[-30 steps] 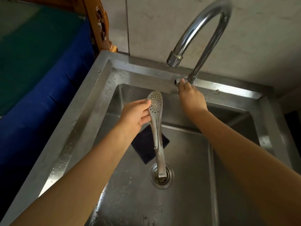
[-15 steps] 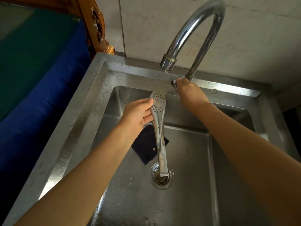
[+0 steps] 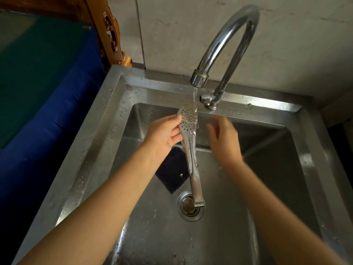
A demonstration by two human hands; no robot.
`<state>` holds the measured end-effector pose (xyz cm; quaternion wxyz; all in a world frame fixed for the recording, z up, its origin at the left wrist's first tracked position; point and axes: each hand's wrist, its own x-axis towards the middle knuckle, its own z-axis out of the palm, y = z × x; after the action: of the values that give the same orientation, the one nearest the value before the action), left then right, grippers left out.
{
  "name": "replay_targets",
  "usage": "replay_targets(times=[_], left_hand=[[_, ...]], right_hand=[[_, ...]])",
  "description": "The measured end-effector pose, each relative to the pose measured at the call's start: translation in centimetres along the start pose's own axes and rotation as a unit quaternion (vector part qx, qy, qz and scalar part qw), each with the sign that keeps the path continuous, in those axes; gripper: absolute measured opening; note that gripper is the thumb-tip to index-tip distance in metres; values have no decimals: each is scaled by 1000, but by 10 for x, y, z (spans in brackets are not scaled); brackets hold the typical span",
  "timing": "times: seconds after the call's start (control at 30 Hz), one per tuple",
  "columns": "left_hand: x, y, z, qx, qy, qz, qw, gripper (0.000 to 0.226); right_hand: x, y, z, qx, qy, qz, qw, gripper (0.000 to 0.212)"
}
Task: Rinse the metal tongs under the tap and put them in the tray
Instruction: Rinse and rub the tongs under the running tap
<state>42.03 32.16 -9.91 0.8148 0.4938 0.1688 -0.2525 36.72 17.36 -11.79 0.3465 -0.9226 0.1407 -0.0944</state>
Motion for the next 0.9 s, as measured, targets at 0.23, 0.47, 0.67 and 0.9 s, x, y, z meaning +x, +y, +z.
replay_targets(times=[0.23, 0.47, 0.67, 0.9], left_hand=[[6, -4, 15, -23, 16, -12, 1000, 10], [8, -2, 23, -19, 11, 33, 999, 9], [-8, -20, 39, 39, 9, 54, 998, 8], [4, 12, 42, -59, 57, 36, 996, 10]], right_hand=[[-100, 5, 30, 113, -60, 45, 991, 28], [-97, 6, 32, 265, -81, 119, 953, 33], [-90, 0, 34, 277, -66, 141, 948, 36], [-96, -6, 28, 224, -81, 88, 967, 36]])
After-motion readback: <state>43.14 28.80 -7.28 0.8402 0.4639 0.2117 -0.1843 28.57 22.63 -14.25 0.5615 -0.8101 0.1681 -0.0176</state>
